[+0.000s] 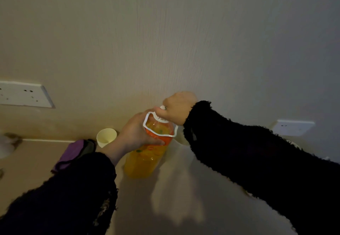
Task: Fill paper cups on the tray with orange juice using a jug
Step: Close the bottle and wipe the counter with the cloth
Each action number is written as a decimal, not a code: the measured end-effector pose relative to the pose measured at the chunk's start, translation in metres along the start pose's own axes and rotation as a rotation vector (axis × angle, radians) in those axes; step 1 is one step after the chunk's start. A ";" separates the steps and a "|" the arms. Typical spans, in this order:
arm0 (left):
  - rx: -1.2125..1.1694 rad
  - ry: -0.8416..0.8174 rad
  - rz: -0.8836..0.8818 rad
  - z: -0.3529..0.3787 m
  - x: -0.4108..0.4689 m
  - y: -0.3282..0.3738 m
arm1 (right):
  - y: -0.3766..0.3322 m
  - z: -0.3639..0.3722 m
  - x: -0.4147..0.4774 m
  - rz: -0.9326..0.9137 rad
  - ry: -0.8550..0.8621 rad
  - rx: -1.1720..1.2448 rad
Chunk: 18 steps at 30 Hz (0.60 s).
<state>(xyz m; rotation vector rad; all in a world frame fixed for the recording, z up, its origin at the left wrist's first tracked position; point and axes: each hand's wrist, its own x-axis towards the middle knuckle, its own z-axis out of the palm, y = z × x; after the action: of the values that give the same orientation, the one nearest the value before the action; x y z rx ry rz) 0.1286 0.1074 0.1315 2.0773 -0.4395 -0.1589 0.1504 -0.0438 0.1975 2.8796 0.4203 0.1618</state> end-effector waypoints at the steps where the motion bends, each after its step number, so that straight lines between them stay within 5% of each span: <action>1: -0.007 0.000 -0.005 -0.001 0.000 0.000 | -0.002 0.000 -0.001 -0.023 0.022 0.042; 7: 0.020 -0.068 -0.018 -0.010 0.002 0.002 | -0.001 -0.007 -0.005 -0.330 0.082 -0.020; 13: 0.097 -0.012 -0.005 0.002 0.000 -0.002 | -0.013 0.000 -0.006 0.003 0.063 0.051; 18: 0.119 -0.005 -0.017 0.000 -0.003 -0.006 | -0.016 0.003 -0.009 0.020 0.064 0.127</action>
<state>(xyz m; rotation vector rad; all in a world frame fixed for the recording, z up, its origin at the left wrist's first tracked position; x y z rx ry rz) 0.1276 0.1107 0.1262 2.1987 -0.4435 -0.1508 0.1384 -0.0325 0.1900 3.0105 0.4284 0.2400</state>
